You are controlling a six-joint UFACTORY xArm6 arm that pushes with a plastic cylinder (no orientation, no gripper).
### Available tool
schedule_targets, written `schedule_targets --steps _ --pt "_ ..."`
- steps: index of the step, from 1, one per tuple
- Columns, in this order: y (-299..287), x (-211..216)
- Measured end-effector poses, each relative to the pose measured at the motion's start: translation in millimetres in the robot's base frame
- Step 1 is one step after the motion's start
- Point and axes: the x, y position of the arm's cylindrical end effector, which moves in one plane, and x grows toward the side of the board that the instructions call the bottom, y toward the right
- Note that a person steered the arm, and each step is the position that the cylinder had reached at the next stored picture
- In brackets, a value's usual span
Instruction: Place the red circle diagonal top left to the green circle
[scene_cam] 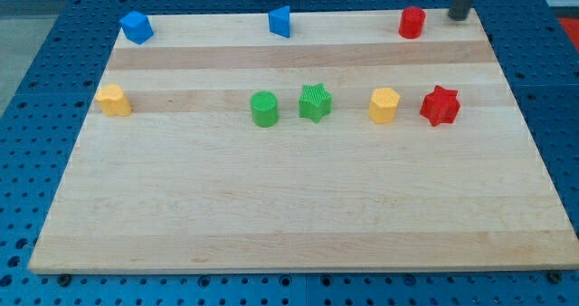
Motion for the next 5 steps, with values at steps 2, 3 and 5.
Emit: schedule_targets --steps 2,3,5 --pt "-73 31" --pt "-73 41" --pt "-98 50"
